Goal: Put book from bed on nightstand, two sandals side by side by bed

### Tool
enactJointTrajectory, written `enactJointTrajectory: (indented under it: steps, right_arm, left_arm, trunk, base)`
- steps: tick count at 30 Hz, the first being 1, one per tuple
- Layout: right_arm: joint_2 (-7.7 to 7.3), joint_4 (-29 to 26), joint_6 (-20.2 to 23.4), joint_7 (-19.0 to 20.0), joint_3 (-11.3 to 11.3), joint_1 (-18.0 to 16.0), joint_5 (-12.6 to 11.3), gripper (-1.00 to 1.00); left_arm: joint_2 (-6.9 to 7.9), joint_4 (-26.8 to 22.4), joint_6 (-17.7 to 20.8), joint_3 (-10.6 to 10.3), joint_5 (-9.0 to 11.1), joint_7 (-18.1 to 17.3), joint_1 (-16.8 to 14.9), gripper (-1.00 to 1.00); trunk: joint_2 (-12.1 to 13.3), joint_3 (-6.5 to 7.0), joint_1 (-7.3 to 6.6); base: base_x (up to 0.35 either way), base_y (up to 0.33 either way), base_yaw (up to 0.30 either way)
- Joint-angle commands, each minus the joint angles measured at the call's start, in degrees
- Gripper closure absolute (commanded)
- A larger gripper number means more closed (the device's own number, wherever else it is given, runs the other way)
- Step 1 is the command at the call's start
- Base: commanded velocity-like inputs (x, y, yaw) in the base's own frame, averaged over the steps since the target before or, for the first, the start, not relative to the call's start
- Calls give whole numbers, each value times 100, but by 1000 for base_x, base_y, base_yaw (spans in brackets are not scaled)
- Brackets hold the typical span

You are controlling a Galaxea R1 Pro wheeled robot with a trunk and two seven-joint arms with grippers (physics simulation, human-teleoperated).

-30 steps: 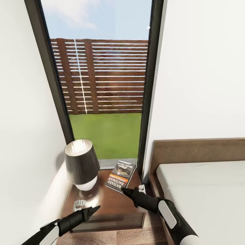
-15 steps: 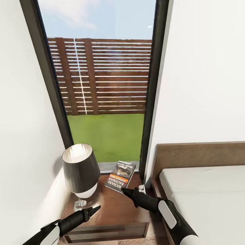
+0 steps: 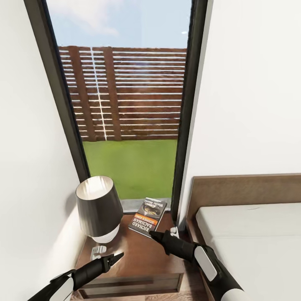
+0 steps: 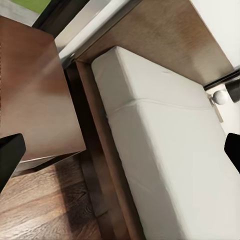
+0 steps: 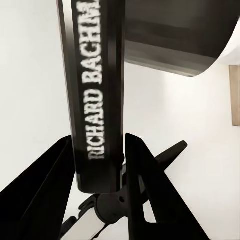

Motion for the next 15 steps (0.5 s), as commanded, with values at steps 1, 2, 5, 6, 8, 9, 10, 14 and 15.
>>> enactJointTrajectory:
  steps: [1, 2, 5, 6, 8, 9, 10, 14, 15]
  right_arm:
    - [0, -1, 36, -3, -2, -4, -32, 100]
    - [0, -1, 37, -3, -2, -4, -33, 100]
    - [0, -1, 36, -3, -2, -4, -35, 100]
    - [-3, 1, 37, -3, -2, -4, -37, 100]
    - [-3, 2, 39, -3, -2, -2, -35, 100]
    - [-2, 3, 38, -3, -2, -3, -37, 100]
    - [-2, 3, 35, -3, -2, -2, -35, 100]
    - [-5, 3, 35, -6, -2, -4, -32, 100]
    - [-6, 3, 35, -8, -2, -4, -32, 100]
  left_arm:
    - [5, -3, 41, -29, 59, -11, -6, -100]
    - [5, -3, 41, -30, 59, -10, -6, -100]
    - [5, -3, 41, -30, 59, -11, -6, -100]
    - [5, -3, 41, -30, 59, -13, -6, -100]
    - [5, -3, 41, -30, 59, -14, -5, -100]
    - [5, -3, 41, -30, 59, -15, -4, -100]
    - [5, -3, 41, -30, 59, -15, -5, -100]
    - [5, -3, 41, -30, 59, -10, -5, -100]
    - [2, -3, 41, -30, 59, -9, -4, -100]
  trunk:
    - [-48, -26, 23]
    - [-88, -44, 45]
    - [-208, -98, 111]
    - [-248, -116, 133]
    - [-328, -152, 177]
    - [-369, -170, 199]
    - [-409, -188, 221]
    - [-569, -260, 309]
    - [-609, -278, 331]
  base:
    - [0, 0, 0]
    - [0, 0, 0]
    - [0, 0, 0]
    - [0, 0, 0]
    - [0, 0, 0]
    - [0, 0, 0]
    - [0, 0, 0]
    - [0, 0, 0]
    - [0, 0, 0]
